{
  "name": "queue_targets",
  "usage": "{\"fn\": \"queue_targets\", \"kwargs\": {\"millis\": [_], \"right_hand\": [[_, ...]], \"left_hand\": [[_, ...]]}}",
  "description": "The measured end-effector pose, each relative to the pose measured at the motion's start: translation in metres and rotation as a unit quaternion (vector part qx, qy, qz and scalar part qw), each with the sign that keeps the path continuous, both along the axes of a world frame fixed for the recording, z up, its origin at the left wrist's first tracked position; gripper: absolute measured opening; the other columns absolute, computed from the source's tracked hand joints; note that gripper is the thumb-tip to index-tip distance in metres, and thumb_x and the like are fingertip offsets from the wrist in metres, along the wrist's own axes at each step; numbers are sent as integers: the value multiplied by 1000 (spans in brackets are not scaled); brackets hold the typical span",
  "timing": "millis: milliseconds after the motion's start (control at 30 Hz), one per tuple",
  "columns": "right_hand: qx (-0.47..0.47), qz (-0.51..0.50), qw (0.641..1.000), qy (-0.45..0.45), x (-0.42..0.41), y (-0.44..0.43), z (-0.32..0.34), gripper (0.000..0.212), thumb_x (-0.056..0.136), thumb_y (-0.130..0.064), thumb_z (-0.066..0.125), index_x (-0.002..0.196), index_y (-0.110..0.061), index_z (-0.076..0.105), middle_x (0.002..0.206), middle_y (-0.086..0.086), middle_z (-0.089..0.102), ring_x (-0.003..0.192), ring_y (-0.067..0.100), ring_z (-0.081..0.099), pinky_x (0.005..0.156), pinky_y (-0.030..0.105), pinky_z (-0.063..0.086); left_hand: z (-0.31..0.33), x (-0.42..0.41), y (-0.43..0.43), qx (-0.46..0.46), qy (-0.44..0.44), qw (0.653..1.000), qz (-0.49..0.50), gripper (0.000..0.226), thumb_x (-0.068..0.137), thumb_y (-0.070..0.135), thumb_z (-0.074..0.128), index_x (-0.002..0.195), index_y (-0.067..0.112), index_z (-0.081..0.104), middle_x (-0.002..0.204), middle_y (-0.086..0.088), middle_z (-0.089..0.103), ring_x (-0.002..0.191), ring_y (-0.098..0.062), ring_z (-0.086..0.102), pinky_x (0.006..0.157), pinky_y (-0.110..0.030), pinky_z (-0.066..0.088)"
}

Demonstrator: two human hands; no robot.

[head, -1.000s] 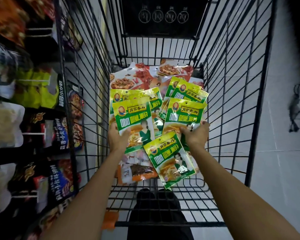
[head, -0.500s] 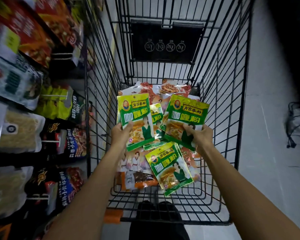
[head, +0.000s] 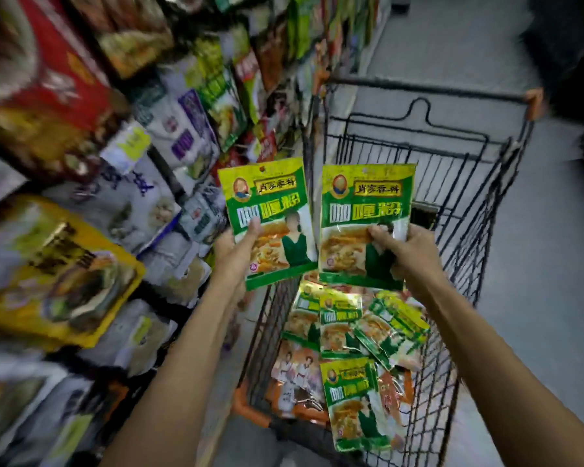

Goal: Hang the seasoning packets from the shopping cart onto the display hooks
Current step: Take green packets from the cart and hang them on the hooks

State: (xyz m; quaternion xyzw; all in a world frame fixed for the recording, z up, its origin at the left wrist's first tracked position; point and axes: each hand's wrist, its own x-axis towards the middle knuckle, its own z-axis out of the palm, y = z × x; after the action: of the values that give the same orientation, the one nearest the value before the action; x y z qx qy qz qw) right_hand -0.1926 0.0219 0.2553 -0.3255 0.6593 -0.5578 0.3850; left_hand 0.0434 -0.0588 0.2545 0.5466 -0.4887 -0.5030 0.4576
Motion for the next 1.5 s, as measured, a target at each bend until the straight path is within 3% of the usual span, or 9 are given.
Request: {"fn": "queue_targets", "kwargs": {"millis": [200, 500, 567, 667, 800, 933, 1133, 1267, 1500], "right_hand": [[-134, 167, 977, -9, 70, -33, 112, 17, 84, -23, 72, 72, -14, 66, 68, 1, 67, 62, 12, 62, 56, 23, 47], [-301, 392, 868, -41, 235, -39, 276, 48, 76, -44, 74, 62, -1, 57, 62, 7, 54, 58, 17, 54, 58, 23, 41], [-325, 429, 841, -53, 277, -30, 304, 33, 76, -41, 74, 57, -17, 60, 56, -3, 57, 54, 12, 56, 55, 17, 41], [-351, 484, 795, -102, 339, -9, 339, 19, 71, -38, 74, 59, -24, 69, 60, -11, 68, 56, 3, 65, 52, 13, 47], [-350, 539, 756, -121, 411, 18, 368, 26, 63, -42, 76, 69, -17, 72, 72, -2, 71, 70, 15, 68, 69, 32, 55], [-340, 586, 725, -121, 466, 44, 384, 31, 66, -41, 76, 76, -13, 67, 70, -3, 70, 69, 13, 68, 67, 27, 54], [-304, 615, 715, -135, 515, 52, 397, 23, 83, -22, 73, 90, -2, 65, 74, 2, 73, 67, 14, 71, 54, 21, 53], [-303, 615, 715, -135, 530, 46, 408, 16, 84, -21, 73, 80, -9, 62, 63, -5, 72, 58, 8, 69, 49, 18, 51], [-284, 603, 733, -135, 548, 37, 415, 19, 82, -20, 76, 78, -7, 63, 63, -3, 71, 57, 8, 68, 53, 20, 52]], "left_hand": [[139, 89, 36, -153, -20, 980, 126, 32, 85, 45, 65, 108, 23, 66, 110, 1, 69, 105, -20, 64, 95, -50, 49], [317, 234, 157, -309, -81, 881, 348, 13, 88, 39, 63, 94, 29, 69, 71, 26, 68, 72, 5, 61, 71, -22, 49], [347, 258, 193, -327, -97, 860, 379, 31, 86, 43, 63, 104, 18, 68, 52, 7, 56, 57, -2, 52, 60, -24, 42], [382, 291, 243, -346, -112, 838, 408, 60, 76, 55, 62, 111, 7, 66, 82, -18, 67, 76, -20, 57, 73, -38, 46], [410, 331, 301, -353, -117, 803, 465, 59, 75, 55, 63, 113, 9, 64, 110, -23, 65, 106, -34, 62, 94, -52, 49], [421, 370, 341, -324, -114, 780, 522, 96, 68, 63, 65, 137, 0, 43, 139, -28, 45, 128, -43, 44, 104, -59, 40], [418, 402, 364, -321, -124, 766, 543, 41, 71, 52, 66, 91, 17, 63, 97, -9, 71, 100, -30, 66, 94, -53, 50], [414, 412, 361, -313, -112, 770, 545, 63, 70, 53, 65, 102, 1, 54, 113, -31, 60, 108, -39, 61, 97, -56, 47], [412, 422, 357, -315, -107, 776, 536, 53, 70, 56, 64, 84, 8, 45, 99, -20, 55, 105, -41, 60, 97, -58, 46]]}}
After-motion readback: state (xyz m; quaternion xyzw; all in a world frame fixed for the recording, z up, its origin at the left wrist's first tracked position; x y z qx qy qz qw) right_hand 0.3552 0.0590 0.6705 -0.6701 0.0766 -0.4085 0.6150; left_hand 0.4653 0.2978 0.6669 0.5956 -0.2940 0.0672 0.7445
